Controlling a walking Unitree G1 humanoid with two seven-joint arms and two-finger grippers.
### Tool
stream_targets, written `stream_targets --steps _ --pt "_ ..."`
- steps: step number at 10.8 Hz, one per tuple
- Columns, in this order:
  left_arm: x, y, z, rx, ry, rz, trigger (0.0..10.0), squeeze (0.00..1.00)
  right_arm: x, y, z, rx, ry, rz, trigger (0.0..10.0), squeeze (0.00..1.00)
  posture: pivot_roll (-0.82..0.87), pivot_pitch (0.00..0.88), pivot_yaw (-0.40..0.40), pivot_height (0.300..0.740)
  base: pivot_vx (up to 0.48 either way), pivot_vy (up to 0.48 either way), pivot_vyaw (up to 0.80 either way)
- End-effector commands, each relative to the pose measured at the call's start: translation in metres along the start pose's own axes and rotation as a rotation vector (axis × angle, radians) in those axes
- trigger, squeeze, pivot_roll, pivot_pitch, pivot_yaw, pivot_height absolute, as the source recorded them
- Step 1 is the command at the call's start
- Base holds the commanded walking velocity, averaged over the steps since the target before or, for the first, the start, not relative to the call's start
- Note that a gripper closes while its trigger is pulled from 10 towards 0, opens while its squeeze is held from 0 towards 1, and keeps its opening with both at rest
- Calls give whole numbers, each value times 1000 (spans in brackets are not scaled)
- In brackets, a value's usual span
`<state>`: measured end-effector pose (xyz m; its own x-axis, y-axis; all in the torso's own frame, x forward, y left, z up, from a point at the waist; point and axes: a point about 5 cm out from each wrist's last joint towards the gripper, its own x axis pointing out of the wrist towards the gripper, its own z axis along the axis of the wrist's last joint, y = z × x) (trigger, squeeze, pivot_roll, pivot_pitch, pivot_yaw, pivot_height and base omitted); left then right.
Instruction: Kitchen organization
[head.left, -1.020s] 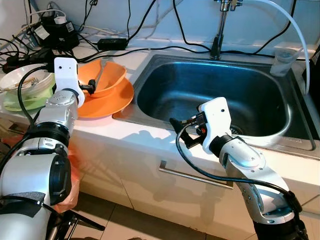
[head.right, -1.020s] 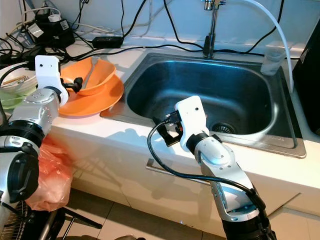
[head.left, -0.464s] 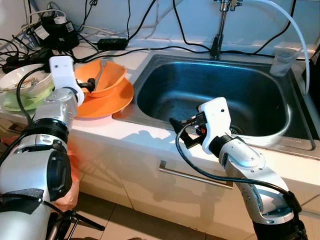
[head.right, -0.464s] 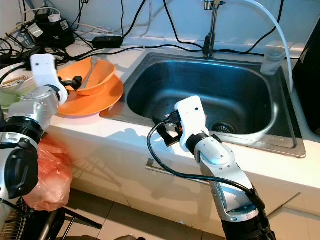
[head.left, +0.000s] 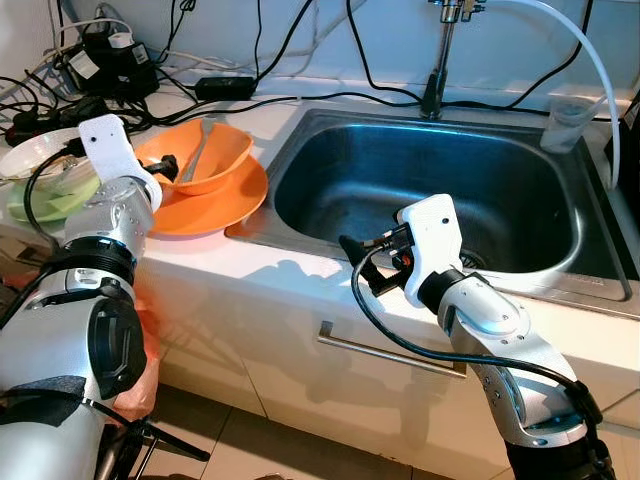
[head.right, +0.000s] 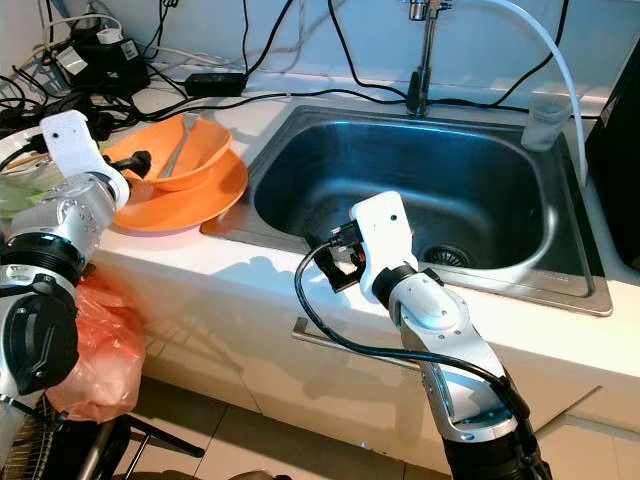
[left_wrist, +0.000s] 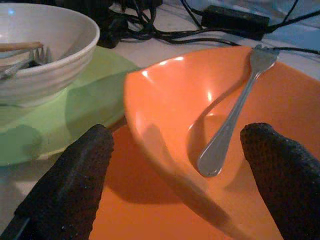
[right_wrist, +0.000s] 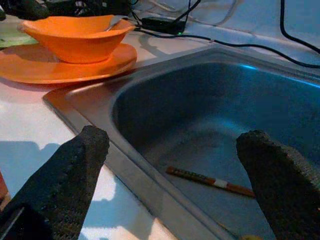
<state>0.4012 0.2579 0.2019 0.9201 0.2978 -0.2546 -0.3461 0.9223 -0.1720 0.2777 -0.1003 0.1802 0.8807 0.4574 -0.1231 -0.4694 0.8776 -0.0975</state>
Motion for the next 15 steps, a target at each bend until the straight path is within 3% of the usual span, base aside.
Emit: stream_targets --steps 1,4,10,15 --pt "-1 -5 14 -50 -19 6 10000 0 2 0 2 4 -11 8 10000 0 -21 0 87 740 0 0 0" --pt "-2 -12 15 -159 50 0 10000 0 2 2 2 6 -15 12 10000 0 -20 0 88 740 0 0 0" --pt "-3 -11 15 -224 112 16 10000 0 1 2 1 14 -12 5 10000 0 -16 0 91 740 0 0 0" --pt "-2 -13 2 -294 168 17 10000 0 2 3 0 15 -12 9 10000 0 -22 0 91 740 0 0 0"
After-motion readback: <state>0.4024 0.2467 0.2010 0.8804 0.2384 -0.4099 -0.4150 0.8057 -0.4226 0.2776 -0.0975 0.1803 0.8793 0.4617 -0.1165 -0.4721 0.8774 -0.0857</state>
